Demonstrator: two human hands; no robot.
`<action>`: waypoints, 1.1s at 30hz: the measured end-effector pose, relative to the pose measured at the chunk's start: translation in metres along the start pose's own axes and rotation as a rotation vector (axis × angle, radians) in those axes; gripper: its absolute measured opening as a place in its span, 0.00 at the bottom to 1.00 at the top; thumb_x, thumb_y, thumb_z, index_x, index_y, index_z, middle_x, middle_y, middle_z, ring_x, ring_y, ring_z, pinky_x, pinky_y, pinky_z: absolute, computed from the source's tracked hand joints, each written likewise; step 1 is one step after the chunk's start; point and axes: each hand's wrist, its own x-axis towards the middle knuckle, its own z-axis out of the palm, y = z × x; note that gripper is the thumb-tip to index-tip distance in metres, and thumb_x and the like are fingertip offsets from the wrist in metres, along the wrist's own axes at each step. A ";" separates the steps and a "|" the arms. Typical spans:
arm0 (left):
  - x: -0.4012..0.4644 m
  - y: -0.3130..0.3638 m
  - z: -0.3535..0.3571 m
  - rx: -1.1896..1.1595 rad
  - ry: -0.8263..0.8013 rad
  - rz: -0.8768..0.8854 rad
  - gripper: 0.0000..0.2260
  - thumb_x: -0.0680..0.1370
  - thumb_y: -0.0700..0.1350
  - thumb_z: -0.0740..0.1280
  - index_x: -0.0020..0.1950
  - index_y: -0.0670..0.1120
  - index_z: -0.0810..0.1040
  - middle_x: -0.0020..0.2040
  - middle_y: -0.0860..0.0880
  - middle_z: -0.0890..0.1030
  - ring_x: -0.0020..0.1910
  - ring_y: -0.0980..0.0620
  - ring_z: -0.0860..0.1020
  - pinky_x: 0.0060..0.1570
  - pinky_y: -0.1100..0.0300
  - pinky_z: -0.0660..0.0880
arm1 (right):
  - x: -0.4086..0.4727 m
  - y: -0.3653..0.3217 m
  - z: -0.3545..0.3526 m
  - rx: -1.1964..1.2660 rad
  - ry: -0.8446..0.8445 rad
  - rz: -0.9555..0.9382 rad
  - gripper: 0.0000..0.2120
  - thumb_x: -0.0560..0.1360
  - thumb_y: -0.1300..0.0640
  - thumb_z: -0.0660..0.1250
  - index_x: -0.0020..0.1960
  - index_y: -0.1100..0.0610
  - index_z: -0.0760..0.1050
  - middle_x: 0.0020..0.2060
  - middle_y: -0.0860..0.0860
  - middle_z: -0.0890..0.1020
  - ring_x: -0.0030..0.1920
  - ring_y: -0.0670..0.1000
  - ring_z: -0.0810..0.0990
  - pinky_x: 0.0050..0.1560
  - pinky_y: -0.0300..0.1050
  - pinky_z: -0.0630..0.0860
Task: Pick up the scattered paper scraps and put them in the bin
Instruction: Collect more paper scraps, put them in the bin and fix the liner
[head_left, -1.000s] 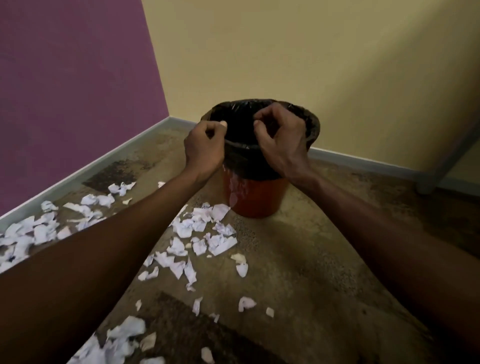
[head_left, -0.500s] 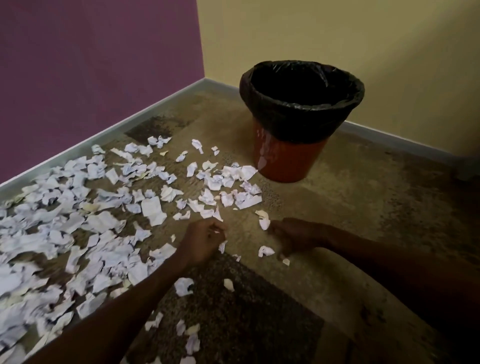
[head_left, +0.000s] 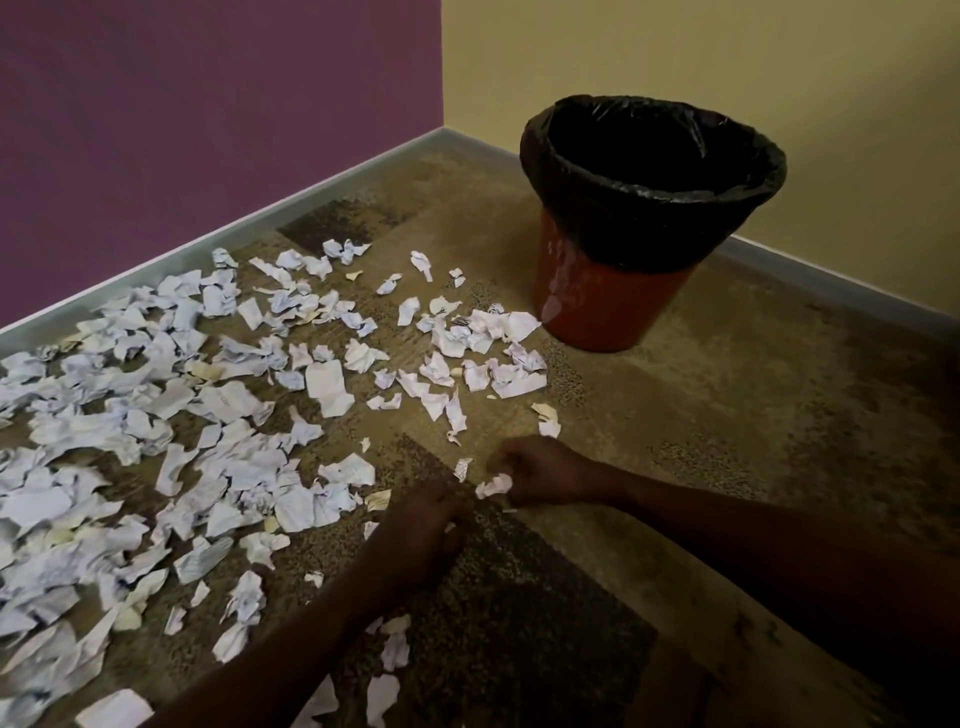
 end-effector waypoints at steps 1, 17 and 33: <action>-0.002 -0.002 -0.002 0.064 0.089 0.025 0.11 0.76 0.49 0.60 0.50 0.49 0.80 0.49 0.48 0.78 0.50 0.48 0.75 0.46 0.57 0.73 | 0.006 -0.005 -0.004 0.057 0.113 -0.007 0.11 0.71 0.62 0.71 0.54 0.59 0.80 0.48 0.51 0.82 0.41 0.41 0.75 0.46 0.39 0.71; -0.052 -0.059 -0.030 0.278 0.177 -0.432 0.41 0.65 0.79 0.54 0.71 0.56 0.66 0.74 0.45 0.65 0.72 0.40 0.63 0.64 0.37 0.64 | 0.061 -0.055 0.035 -0.069 0.392 -0.051 0.14 0.78 0.48 0.62 0.58 0.56 0.75 0.53 0.53 0.78 0.53 0.51 0.76 0.50 0.44 0.71; -0.048 -0.069 -0.039 0.154 0.249 -0.492 0.42 0.65 0.81 0.53 0.70 0.57 0.68 0.73 0.47 0.66 0.70 0.43 0.65 0.66 0.43 0.66 | 0.171 -0.088 0.014 -0.483 -0.091 -0.092 0.27 0.77 0.41 0.60 0.73 0.49 0.65 0.75 0.55 0.60 0.73 0.65 0.58 0.68 0.65 0.65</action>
